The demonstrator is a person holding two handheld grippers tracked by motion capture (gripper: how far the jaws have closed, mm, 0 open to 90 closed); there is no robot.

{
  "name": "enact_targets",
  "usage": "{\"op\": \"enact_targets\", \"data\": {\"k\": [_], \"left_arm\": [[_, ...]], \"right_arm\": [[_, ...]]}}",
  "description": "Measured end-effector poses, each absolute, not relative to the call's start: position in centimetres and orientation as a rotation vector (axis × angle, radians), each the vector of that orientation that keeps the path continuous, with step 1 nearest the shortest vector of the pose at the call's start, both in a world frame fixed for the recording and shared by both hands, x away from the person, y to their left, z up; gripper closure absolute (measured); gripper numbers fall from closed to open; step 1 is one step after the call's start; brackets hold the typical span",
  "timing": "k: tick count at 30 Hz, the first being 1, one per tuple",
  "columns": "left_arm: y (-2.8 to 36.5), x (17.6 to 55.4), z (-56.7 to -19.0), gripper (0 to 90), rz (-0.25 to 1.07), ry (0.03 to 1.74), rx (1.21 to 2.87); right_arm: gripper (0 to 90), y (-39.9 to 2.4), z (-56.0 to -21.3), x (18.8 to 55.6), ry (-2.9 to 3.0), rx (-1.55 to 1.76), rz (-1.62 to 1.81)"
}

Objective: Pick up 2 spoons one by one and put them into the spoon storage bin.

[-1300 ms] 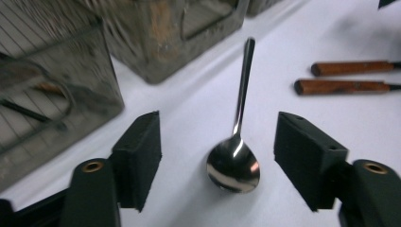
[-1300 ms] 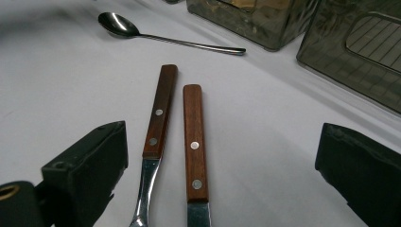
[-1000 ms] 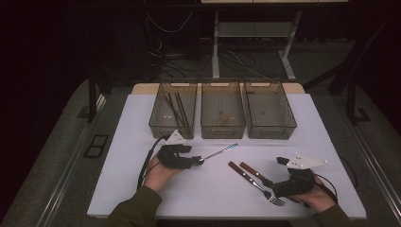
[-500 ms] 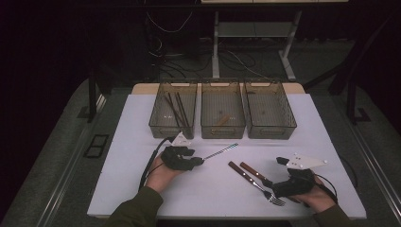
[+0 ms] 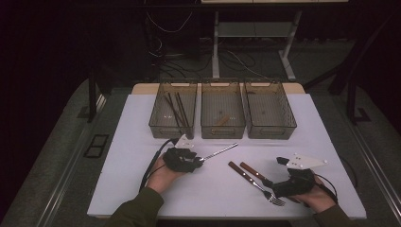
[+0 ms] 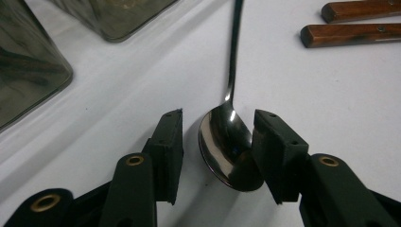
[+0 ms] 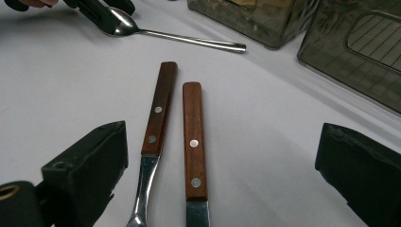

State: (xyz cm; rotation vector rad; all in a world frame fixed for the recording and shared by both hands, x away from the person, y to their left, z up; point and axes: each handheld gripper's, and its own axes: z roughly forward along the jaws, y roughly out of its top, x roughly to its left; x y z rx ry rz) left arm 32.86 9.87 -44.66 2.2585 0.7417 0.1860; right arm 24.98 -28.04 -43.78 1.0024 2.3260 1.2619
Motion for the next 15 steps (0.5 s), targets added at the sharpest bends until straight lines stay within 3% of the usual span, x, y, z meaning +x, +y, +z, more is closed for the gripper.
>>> {"op": "enact_targets", "data": {"k": [15], "left_arm": [[9.47, 32.40, -44.49, 66.4, 0.224, 0.690, 2.291]], "right_arm": [[3.5, -28.03, -43.77, 24.97, 2.326, 1.002, 1.260]]}}
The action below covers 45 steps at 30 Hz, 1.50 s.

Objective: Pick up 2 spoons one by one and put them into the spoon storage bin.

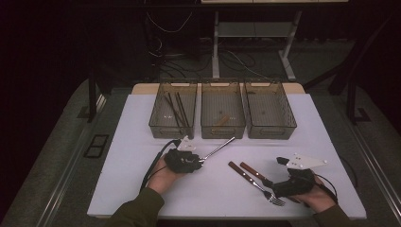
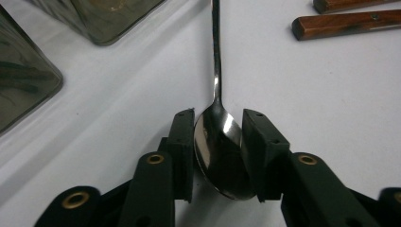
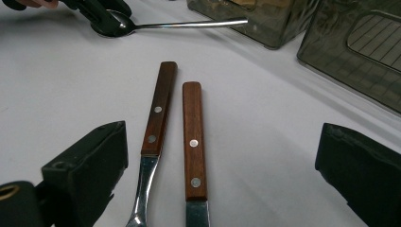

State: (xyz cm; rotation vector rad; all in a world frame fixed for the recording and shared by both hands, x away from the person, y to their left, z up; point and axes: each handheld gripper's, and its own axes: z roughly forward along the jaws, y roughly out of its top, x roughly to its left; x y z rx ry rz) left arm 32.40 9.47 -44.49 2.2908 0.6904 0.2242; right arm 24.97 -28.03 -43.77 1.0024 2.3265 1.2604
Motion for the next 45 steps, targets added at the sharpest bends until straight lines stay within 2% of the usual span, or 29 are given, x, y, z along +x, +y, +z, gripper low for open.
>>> {"op": "enact_targets", "data": {"k": [17, 30, 45], "left_arm": [[8.9, 31.9, -43.6, 86.1, 0.226, 0.613, 2.278], [8.6, 31.6, -43.3, 87.0, 0.261, 0.601, 2.300], [10.0, 31.6, -42.1, 87.0, 0.285, 0.621, 2.240]], "right_arm": [[3.5, -28.1, -43.8, 25.0, 2.324, 1.003, 1.263], [3.5, -28.1, -43.7, 25.0, 2.324, 1.002, 1.264], [3.5, -28.1, -43.8, 25.0, 2.326, 1.003, 1.262]]}}
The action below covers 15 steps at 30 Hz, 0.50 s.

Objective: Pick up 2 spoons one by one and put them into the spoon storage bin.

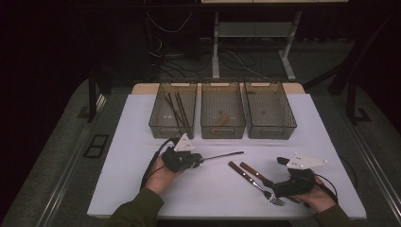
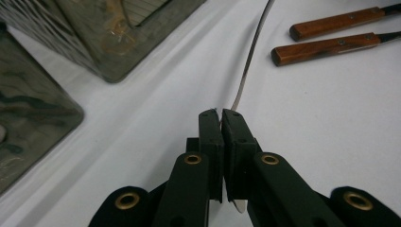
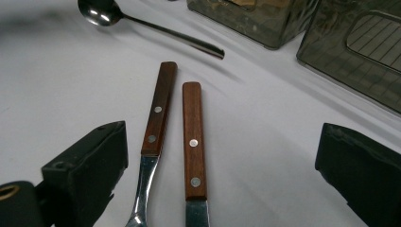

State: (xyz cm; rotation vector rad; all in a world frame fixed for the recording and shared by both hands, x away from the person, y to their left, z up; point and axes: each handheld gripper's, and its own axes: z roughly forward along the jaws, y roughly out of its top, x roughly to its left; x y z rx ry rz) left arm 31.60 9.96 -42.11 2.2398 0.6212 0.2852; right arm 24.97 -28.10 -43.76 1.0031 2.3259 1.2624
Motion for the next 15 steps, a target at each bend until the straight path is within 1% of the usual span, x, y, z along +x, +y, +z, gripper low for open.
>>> {"op": "enact_targets", "data": {"k": [15], "left_arm": [[11.9, 31.8, -40.2, 87.1, 0.321, 0.653, 2.141]], "right_arm": [[3.5, -28.1, -43.8, 25.0, 2.326, 1.005, 1.262]]}}
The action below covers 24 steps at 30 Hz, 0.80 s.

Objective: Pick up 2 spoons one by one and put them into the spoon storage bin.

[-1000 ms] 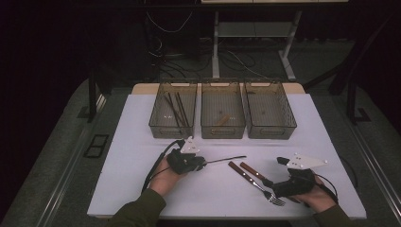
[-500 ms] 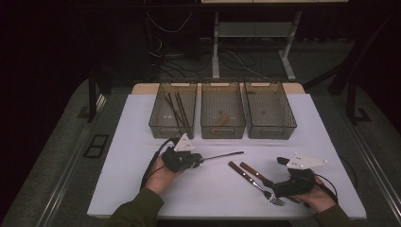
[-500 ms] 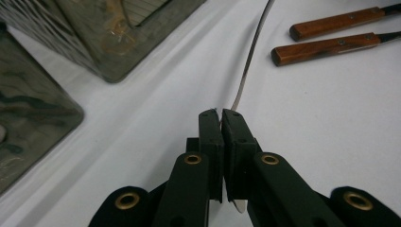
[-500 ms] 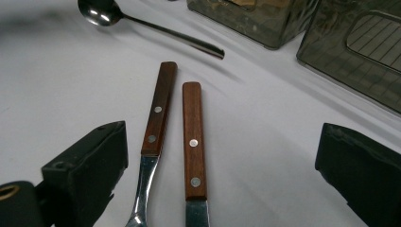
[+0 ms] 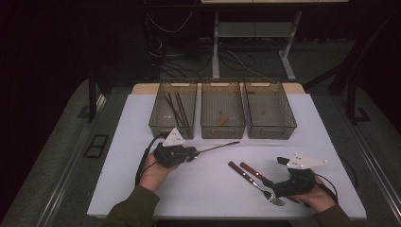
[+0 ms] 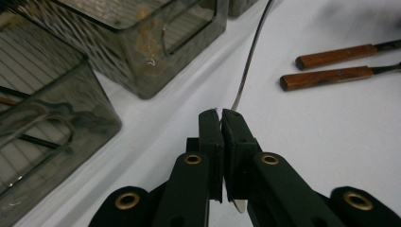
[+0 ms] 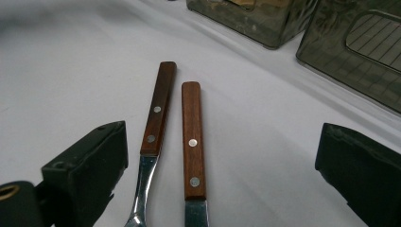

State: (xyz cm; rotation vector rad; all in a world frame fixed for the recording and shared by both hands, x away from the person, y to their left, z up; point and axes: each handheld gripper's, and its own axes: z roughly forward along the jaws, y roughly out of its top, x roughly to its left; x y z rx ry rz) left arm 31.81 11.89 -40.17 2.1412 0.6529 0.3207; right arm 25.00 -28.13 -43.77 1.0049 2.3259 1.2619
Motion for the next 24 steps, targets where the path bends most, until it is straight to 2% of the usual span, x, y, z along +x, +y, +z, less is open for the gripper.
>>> {"op": "enact_targets", "data": {"k": [24], "left_arm": [[11.3, 35.0, -37.2, 87.1, 0.348, 0.656, 2.117]], "right_arm": [[3.5, -28.3, -43.7, 25.0, 2.321, 1.013, 1.264]]}}
